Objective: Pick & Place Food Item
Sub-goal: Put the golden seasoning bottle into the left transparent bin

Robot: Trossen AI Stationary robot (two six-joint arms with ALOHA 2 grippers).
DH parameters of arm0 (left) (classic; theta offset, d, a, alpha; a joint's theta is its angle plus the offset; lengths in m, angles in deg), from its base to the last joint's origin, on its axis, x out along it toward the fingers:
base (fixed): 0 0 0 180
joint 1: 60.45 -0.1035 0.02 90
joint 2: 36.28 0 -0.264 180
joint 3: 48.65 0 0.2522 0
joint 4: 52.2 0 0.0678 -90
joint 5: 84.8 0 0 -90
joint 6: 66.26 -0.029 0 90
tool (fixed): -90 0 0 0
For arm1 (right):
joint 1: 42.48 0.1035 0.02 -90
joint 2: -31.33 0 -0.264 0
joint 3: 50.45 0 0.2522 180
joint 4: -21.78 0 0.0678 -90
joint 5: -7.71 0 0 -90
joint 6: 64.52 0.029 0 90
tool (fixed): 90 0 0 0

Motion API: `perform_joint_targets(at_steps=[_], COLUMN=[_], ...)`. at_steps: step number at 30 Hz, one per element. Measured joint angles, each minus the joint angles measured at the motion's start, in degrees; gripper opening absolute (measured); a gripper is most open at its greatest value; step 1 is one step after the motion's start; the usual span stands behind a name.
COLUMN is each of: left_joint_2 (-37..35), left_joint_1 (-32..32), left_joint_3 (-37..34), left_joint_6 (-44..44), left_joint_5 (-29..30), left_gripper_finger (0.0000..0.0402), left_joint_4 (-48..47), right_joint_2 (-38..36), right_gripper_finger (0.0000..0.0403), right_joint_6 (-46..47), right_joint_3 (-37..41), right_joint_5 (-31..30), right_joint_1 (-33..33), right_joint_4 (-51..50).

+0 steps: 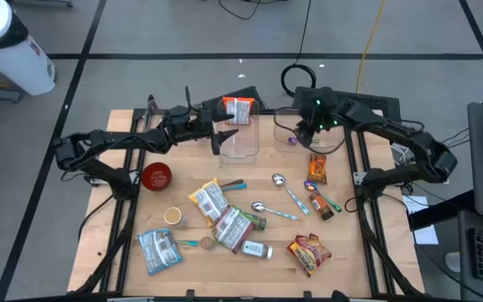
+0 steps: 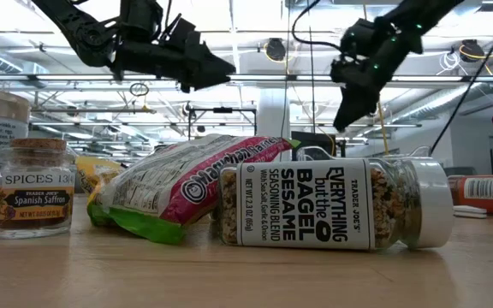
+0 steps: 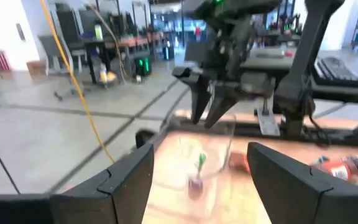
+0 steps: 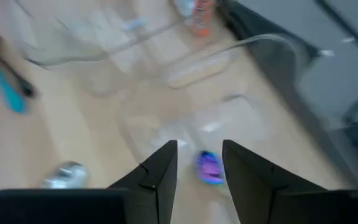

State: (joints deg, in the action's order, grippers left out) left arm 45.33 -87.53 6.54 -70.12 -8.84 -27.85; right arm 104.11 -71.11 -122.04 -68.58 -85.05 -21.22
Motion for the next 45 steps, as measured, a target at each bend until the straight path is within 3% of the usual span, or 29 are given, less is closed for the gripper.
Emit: perform_joint_targets(at_steps=[3, 7, 12, 15, 21, 28, 37, 45], left_joint_2=[0.0, 0.0, 0.0, 0.0, 0.0, 0.0, 0.0, -8.1], left_joint_1=[0.3, 1.6, 4.9, 8.0, 14.9, 22.6, 33.2, 41.1], left_joint_3=[0.0, 0.0, 0.0, 0.0, 0.0, 0.0, 0.0, 0.3], left_joint_6=[-0.1, -0.3, -1.5, -3.0, -5.1, -4.8, 2.8, 6.9], left_joint_5=[-0.9, -1.1, -1.1, -1.1, -0.9, -0.6, 19.8, 21.6], left_gripper_finger=[0.0266, 0.0266, 0.0266, 0.0266, 0.0266, 0.0266, 0.0266, 0.0266], left_joint_4=[-3.0, -7.8, -12.7, -14.6, -18.0, -23.6, -42.3, -45.2], right_joint_2=[-2.4, -4.5, -4.9, -4.5, -4.0, -1.3, 7.3, 21.1], right_gripper_finger=[0.0121, 0.0119, 0.0123, 0.0122, 0.0119, 0.0118, 0.0115, 0.0114], right_joint_6=[8.0, 9.2, 9.2, 9.2, 8.6, 15.1, 19.1, 17.9], right_joint_3=[6.3, 14.5, 21.2, 22.1, 22.2, 22.2, 22.2, 22.1], right_joint_5=[5.4, 13.5, 14.4, 9.2, -8.7, -23.0, -24.4, -24.3], right_joint_1=[0.8, 4.7, 14.6, 22.4, 37.9, 51.3, 58.1, 58.0], right_joint_4=[8.0, 20.4, 37.7, 43.5, 45.3, 47.0, 64.0, 78.5])
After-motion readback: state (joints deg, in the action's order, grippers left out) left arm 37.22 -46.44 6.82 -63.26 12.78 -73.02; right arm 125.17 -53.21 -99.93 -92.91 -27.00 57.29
